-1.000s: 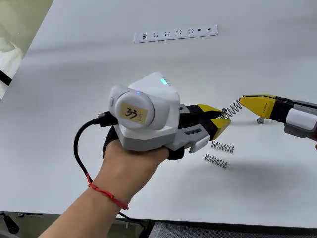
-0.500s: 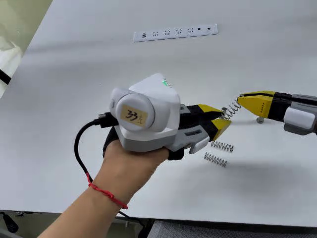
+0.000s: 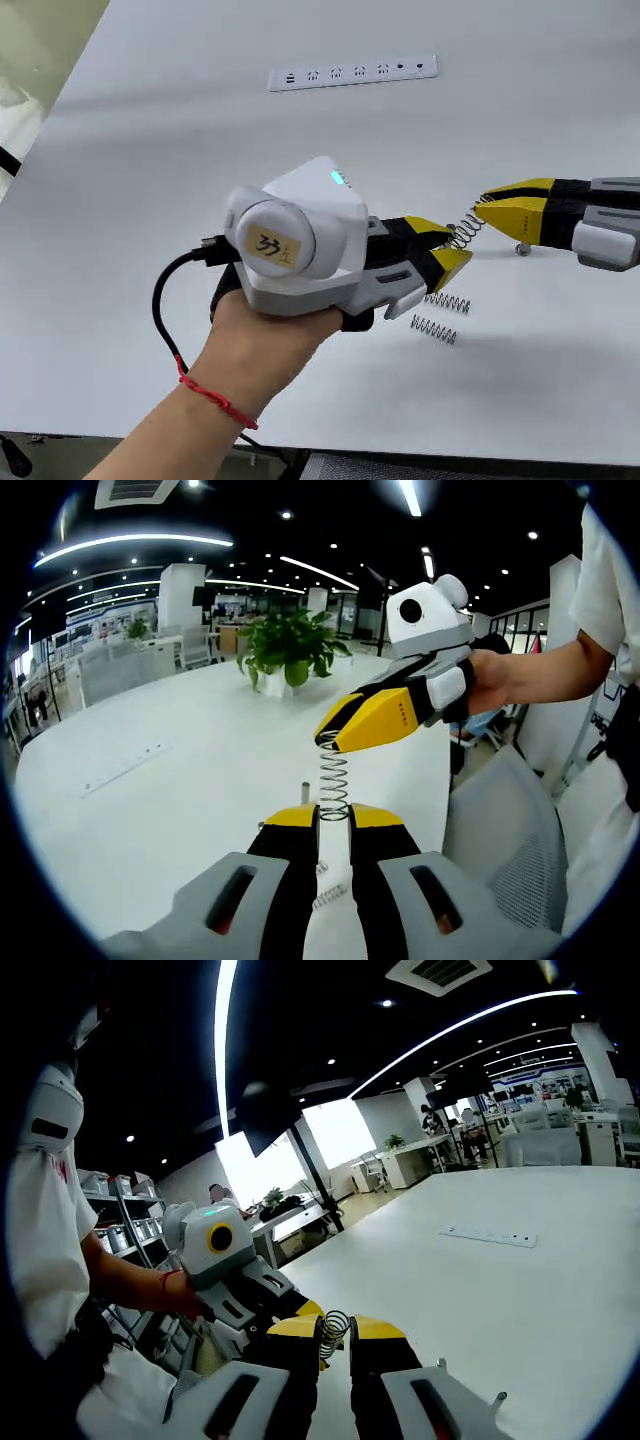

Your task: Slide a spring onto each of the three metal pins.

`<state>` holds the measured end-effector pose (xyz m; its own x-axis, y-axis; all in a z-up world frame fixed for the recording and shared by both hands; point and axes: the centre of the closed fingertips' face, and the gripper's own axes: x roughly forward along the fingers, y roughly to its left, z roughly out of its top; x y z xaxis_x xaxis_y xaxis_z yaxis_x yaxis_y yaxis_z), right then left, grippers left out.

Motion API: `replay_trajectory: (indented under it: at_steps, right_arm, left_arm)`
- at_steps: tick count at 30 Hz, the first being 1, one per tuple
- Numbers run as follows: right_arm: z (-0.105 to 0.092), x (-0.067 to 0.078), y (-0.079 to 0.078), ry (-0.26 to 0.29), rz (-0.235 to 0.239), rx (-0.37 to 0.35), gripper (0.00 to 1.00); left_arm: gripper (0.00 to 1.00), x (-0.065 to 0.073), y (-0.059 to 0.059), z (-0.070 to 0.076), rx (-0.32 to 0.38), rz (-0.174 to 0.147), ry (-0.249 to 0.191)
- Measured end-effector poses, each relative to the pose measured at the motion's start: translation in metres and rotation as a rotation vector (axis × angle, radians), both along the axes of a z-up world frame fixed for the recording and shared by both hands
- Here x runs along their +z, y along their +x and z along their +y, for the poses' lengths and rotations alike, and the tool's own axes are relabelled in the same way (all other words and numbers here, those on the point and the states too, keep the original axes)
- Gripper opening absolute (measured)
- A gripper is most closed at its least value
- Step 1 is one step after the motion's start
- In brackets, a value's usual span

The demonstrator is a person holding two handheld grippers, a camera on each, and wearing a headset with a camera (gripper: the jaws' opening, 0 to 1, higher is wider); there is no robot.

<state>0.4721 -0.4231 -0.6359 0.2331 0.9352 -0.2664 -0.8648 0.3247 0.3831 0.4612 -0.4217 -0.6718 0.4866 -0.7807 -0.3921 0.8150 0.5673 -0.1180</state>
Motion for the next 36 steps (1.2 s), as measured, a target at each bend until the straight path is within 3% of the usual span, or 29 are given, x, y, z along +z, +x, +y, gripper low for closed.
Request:
replay_trajectory:
  at_steps: [7, 12, 26, 36]
  right_arm:
    - [-0.001, 0.004, -0.001, -0.083, -0.094, 0.048, 0.07]
    - [0.000, 0.004, -0.004, -0.118, -0.133, 0.069, 0.07]
    - [0.005, 0.012, -0.014, -0.189, -0.194, 0.107, 0.07]
    - [0.004, 0.016, -0.014, -0.227, -0.229, 0.134, 0.07]
  left_arm:
    - [0.08, 0.001, -0.001, -0.001, -0.004, -0.003, 0.002]
    - [0.08, 0.003, -0.001, -0.002, -0.009, -0.005, -0.003]
    - [0.07, 0.006, -0.002, -0.006, -0.023, -0.019, -0.011]
    - [0.07, 0.011, -0.004, -0.008, -0.032, -0.053, -0.058]
